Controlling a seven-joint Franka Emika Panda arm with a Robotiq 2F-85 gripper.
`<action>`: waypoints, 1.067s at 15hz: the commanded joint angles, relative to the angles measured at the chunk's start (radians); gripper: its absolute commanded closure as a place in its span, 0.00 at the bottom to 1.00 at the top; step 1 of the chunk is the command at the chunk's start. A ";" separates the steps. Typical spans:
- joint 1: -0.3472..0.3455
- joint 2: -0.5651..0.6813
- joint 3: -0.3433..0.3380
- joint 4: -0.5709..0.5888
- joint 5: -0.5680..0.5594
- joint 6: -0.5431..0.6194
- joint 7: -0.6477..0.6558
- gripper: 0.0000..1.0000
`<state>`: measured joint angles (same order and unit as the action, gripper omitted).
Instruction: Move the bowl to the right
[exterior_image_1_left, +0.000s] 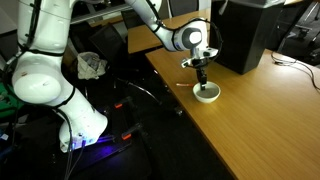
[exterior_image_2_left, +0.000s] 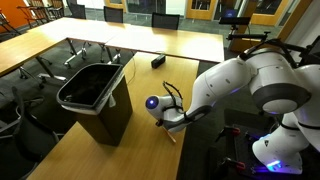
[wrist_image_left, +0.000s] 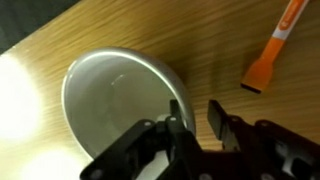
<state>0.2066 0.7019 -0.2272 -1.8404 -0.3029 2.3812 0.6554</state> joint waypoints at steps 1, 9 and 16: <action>0.040 -0.034 -0.045 -0.035 -0.037 0.011 0.046 0.93; -0.001 -0.100 -0.109 -0.106 -0.044 0.044 0.083 0.97; -0.162 -0.109 -0.078 -0.165 0.134 0.187 0.011 0.97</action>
<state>0.0838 0.6116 -0.3302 -1.9762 -0.2307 2.5339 0.6987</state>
